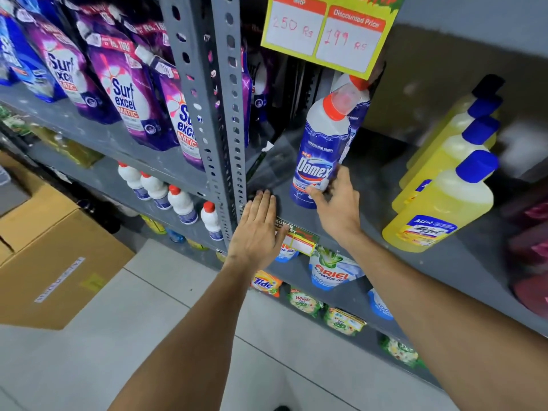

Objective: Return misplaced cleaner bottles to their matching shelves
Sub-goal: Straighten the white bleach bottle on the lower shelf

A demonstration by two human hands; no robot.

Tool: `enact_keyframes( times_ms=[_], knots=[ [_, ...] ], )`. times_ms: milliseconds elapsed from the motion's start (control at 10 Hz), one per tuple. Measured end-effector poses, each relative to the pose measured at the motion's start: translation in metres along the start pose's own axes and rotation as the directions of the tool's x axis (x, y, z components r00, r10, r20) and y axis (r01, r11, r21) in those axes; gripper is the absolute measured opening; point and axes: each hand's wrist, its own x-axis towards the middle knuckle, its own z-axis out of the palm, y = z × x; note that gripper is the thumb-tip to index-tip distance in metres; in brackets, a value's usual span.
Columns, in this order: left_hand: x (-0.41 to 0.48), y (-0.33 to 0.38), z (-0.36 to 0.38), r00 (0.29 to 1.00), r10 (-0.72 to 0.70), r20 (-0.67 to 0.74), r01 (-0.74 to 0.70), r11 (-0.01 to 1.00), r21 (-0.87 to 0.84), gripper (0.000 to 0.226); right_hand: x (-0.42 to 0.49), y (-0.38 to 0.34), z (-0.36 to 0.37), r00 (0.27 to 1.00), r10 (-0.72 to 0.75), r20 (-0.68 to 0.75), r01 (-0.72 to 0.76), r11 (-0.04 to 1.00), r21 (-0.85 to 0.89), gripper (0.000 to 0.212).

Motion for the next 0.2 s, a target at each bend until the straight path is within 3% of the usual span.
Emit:
enact_keyframes(
  times_ms=[200],
  knots=[
    [0.0027, -0.0007, -0.0099, 0.999, 0.011, 0.038, -0.009, 0.999, -0.052, 0.074, -0.0096, -0.0045, -0.0029, 1.000, -0.024, 0.007, 0.024, 0.999, -0.022, 0.067]
  ],
)
